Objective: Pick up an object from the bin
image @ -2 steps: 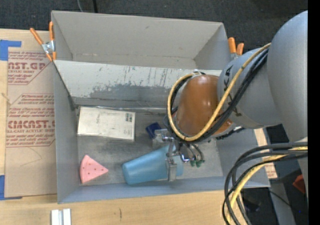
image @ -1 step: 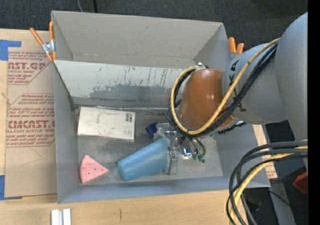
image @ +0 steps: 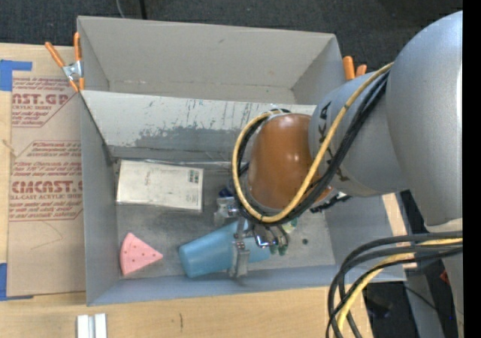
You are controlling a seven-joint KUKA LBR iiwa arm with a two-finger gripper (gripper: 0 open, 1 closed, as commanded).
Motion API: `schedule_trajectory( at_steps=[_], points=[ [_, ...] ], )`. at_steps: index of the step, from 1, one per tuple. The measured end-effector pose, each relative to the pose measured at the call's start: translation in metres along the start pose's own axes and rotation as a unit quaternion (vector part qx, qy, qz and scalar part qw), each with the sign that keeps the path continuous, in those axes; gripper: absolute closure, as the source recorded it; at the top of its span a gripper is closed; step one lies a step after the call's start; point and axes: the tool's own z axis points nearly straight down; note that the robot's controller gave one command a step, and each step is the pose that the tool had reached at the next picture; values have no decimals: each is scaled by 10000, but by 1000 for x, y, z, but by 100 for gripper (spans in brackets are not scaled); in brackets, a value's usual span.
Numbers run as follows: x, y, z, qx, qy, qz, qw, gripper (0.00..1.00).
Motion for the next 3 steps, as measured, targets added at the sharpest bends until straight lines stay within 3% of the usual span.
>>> schedule_trajectory(
  at_steps=[1, 2, 3],
  points=[
    [-2, 6, 27, -20, -98, -185, 9998, 0],
    [-3, 34, 29, -9, -9, -229, 9997, 100],
    [-3, 34, 29, -10, -9, -229, 9997, 100]
  ],
)
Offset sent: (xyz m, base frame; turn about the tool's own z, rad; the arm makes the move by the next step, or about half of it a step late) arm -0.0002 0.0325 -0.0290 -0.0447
